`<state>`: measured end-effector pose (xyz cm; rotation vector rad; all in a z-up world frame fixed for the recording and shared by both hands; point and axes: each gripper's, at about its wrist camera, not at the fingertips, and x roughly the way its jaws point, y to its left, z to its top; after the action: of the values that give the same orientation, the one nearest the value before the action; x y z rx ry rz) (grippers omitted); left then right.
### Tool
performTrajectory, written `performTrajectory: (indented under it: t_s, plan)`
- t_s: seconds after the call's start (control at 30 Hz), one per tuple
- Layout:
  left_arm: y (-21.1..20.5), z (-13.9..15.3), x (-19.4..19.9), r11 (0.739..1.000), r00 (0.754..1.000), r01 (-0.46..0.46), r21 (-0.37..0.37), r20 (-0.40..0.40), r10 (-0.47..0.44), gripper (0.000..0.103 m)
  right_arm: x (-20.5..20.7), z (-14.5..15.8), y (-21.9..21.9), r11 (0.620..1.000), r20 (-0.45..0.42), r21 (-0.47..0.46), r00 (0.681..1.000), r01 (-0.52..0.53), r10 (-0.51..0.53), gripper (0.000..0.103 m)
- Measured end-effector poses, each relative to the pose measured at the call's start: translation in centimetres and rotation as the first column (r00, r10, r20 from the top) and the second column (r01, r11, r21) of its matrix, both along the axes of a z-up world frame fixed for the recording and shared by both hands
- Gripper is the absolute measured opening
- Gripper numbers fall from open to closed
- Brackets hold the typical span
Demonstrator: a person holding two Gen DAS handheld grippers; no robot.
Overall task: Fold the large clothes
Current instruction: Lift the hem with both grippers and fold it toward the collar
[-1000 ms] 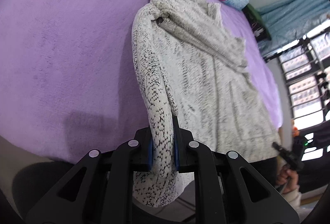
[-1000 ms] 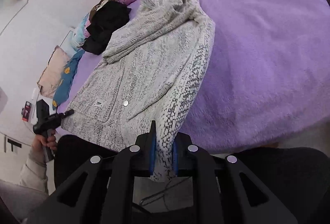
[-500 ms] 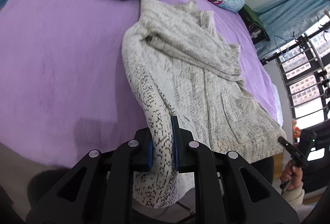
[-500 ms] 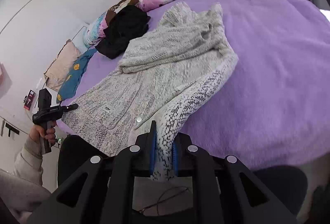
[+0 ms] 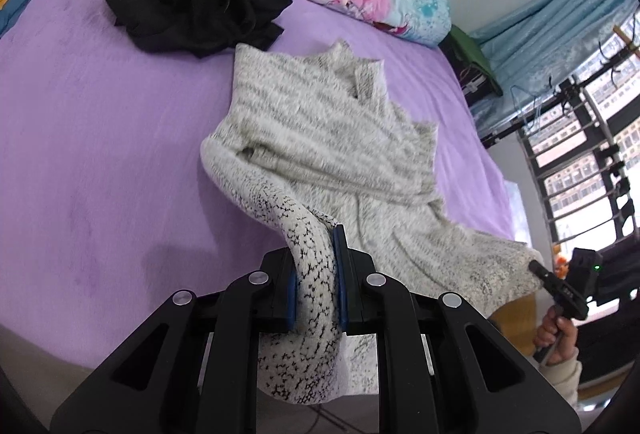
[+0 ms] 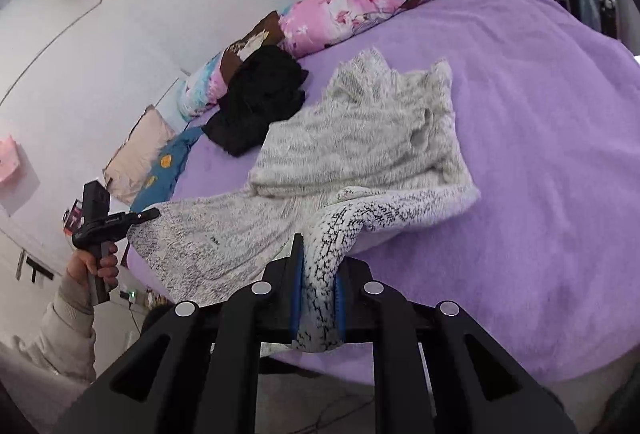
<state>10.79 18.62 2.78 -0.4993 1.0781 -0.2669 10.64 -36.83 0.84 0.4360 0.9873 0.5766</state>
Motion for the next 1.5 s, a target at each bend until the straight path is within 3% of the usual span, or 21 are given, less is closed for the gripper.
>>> performTrajectory:
  t_s: [0.1, 0.37, 0.73, 0.83, 0.97, 1.23, 1.5]
  plan:
    - [0.0, 1.1, 2.3, 1.000, 1.000, 0.003, -0.016, -0.004, -0.003, 0.014, 2.0, 0.6, -0.1, 1.000, 0.004, 0.021, 1.000, 0.017, -0.017, 0.012]
    - [-0.4, 3.8, 9.7, 0.999, 1.000, 0.018, 0.027, 0.008, -0.018, 0.013, 8.7, 2.2, -0.3, 0.999, 0.028, 0.030, 0.999, 0.039, -0.040, 0.012]
    - [1.7, 2.8, 19.7, 0.998, 0.998, -0.057, 0.011, -0.026, 0.057, 0.014, 18.3, 2.3, -1.6, 0.992, 0.005, 0.067, 0.994, 0.109, -0.110, 0.012]
    - [2.3, 1.7, 22.5, 0.996, 0.996, -0.079, 0.038, -0.044, 0.080, 0.014, 21.0, 1.2, -2.0, 0.986, -0.014, 0.070, 0.989, 0.150, -0.149, 0.012]
    - [2.3, -0.9, 26.5, 0.978, 0.992, -0.091, 0.190, -0.066, 0.105, 0.014, 24.6, -1.1, -2.9, 0.976, -0.049, 0.062, 0.977, 0.210, -0.207, 0.012]
    - [1.0, -7.2, 32.8, 0.973, 0.987, -0.100, 0.210, -0.105, 0.125, 0.014, 30.7, -6.6, -1.9, 0.966, -0.117, -0.010, 0.959, 0.258, -0.258, 0.012]
    - [1.6, -12.7, 35.7, 0.976, 0.974, -0.112, 0.189, -0.172, 0.145, 0.014, 34.0, -11.6, -1.7, 0.961, -0.163, -0.047, 0.947, 0.271, -0.275, 0.012]
